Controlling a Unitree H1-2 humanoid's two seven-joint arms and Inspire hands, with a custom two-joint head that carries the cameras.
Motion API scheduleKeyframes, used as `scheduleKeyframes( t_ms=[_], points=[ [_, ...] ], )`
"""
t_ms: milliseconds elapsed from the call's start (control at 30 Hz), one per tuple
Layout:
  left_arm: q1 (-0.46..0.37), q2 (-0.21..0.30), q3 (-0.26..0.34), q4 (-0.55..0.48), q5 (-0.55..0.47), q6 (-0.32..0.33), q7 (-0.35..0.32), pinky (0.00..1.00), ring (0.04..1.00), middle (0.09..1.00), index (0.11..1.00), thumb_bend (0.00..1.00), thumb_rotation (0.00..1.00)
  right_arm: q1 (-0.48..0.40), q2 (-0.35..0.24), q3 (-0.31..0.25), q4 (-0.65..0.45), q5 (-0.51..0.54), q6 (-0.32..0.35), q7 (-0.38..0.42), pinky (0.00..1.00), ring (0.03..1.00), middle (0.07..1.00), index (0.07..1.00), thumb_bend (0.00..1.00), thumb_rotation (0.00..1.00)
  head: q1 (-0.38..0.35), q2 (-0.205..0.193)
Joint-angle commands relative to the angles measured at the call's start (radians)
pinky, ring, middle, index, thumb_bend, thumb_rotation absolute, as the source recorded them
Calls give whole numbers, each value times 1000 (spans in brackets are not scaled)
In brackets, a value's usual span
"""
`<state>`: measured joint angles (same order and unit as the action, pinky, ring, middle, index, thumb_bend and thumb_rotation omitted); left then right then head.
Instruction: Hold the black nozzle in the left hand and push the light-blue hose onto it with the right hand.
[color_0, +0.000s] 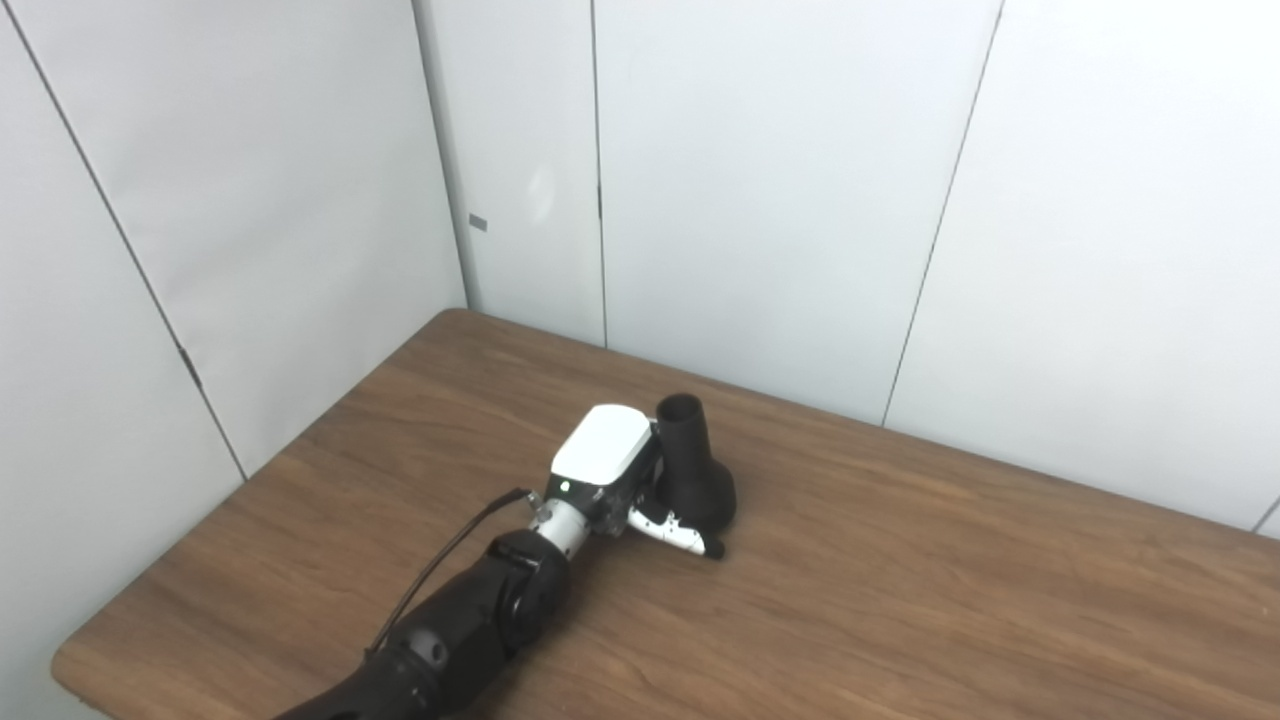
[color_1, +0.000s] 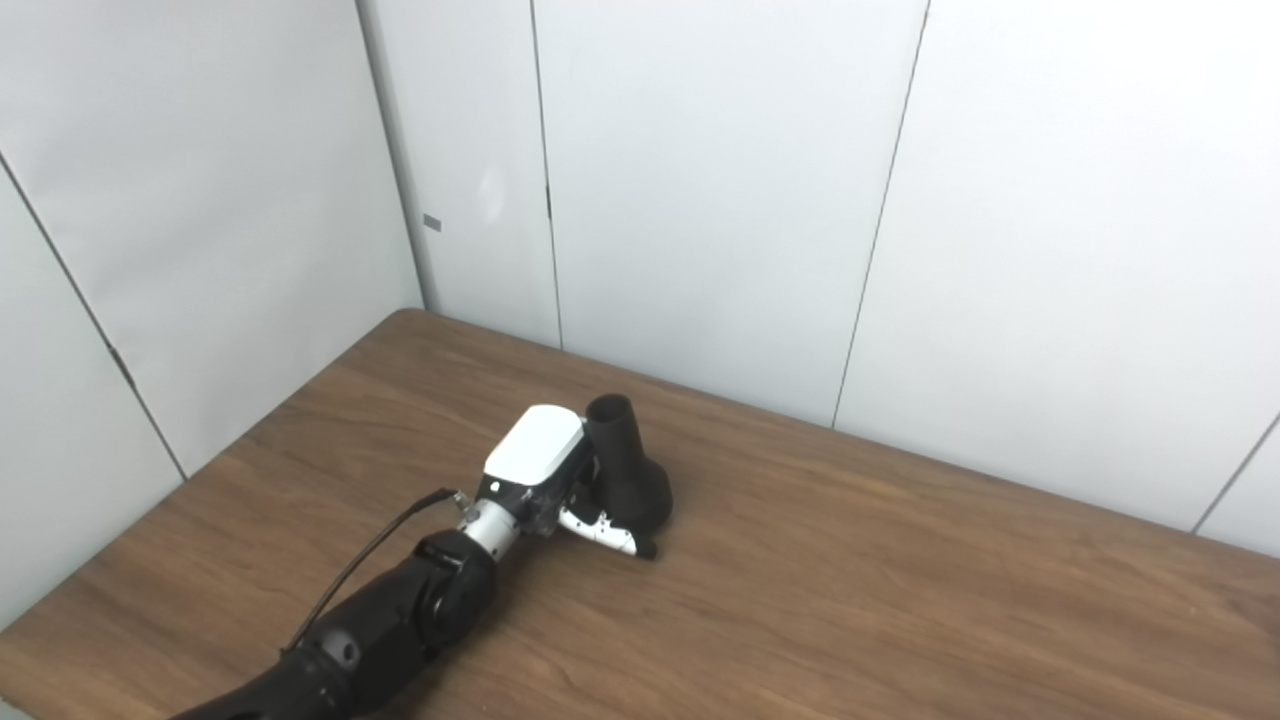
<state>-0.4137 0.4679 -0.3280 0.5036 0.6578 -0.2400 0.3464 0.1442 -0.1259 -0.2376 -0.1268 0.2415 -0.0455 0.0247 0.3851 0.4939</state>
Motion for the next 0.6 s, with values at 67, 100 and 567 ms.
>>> scheduleKeyframes(
  t_ms=[67,100,567],
  points=[
    [56,-4,-41,-32,-8,-56,-92,274,341,447,494,523,0,2,3,4,-29,-14,-5,-6,384,513,555,487,510,174,-32,9],
    [60,1,-48,-49,-7,-61,-106,258,326,434,497,522,0,4,6,6,-35,-20,-4,-9,384,512,554,487,510,174,-49,12],
    [133,23,-86,-253,2,-100,-229,237,347,456,526,496,0,20,47,64,-91,-110,-10,-38,682,730,740,715,210,21,-299,48]
  ],
)
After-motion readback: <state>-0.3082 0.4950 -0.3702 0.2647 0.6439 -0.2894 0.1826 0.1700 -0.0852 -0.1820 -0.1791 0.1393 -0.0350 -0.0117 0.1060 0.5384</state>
